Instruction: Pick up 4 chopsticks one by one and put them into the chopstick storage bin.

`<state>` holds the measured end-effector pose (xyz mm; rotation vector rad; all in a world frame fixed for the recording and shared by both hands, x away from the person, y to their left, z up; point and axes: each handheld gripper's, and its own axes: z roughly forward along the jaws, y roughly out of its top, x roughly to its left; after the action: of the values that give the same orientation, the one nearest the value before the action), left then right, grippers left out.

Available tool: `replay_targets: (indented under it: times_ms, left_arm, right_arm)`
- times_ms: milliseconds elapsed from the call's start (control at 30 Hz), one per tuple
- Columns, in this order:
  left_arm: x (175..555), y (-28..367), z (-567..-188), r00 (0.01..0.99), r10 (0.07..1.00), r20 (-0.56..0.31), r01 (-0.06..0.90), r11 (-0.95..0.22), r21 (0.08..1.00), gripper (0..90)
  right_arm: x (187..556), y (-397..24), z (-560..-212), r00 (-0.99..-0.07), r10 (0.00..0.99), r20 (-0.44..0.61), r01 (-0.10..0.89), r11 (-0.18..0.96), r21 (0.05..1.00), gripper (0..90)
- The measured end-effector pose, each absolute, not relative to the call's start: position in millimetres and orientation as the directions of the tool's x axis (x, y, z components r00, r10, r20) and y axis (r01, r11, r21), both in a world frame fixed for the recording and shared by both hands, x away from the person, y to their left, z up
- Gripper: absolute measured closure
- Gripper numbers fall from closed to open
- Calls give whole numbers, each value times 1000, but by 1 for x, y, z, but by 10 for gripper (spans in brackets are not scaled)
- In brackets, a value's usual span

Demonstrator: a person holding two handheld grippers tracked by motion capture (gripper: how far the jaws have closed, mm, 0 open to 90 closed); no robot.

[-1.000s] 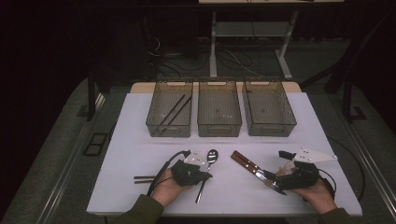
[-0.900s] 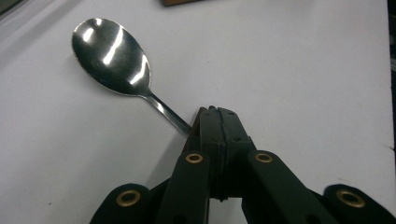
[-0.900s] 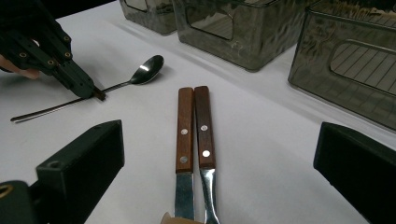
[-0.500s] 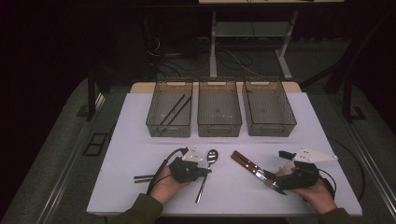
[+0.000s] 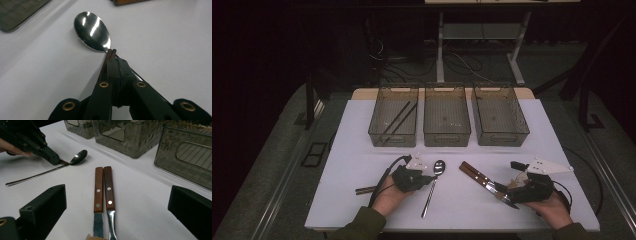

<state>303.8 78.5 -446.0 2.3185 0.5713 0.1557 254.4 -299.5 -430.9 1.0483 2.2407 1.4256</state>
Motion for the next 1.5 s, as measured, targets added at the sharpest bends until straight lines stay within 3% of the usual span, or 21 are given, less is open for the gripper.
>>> replay_targets:
  times_ms: [833,1200,1500]
  left_arm:
    - [321,88,-448,849,529,-5,383,-607,696,896]
    - [320,93,-444,842,538,-29,393,-576,717,894]
    - [309,136,-426,820,568,-71,414,-503,758,701]
  right_arm:
    - [255,-300,-431,-695,706,135,423,250,871,18]
    - [254,-300,-431,-693,706,143,429,245,870,18]
    - [254,-300,-431,-694,705,145,429,243,870,18]
